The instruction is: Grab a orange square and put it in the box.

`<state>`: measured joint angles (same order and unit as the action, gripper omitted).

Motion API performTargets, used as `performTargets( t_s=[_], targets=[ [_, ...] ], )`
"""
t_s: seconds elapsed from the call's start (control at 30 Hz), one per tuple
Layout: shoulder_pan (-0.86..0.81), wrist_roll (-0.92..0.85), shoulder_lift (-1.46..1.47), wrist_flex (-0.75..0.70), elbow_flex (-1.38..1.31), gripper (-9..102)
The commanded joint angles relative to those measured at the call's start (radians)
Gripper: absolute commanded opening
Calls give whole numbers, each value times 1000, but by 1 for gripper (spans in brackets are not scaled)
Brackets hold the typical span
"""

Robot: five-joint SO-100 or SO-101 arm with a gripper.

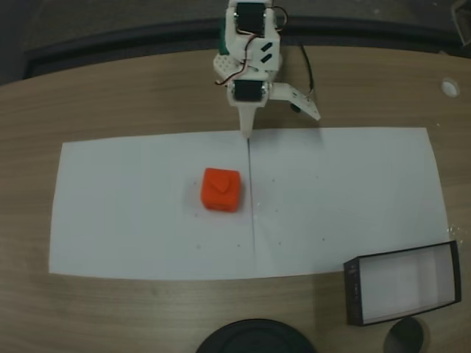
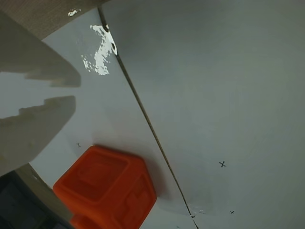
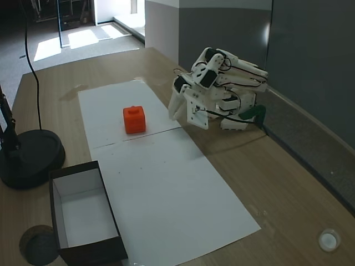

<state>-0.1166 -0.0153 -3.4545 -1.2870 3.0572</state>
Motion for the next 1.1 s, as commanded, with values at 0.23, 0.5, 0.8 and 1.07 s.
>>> performTargets(
  t_s=[0.23, 0.5, 0.8, 1.07],
  targets=[
    [-66, -8, -23, 156, -67, 0],
    [-293, -49, -6, 367, -167, 28],
    [-305, -32, 344, 238, -522, 37],
    [-123, -29, 1046, -8, -1026, 37]
  ],
)
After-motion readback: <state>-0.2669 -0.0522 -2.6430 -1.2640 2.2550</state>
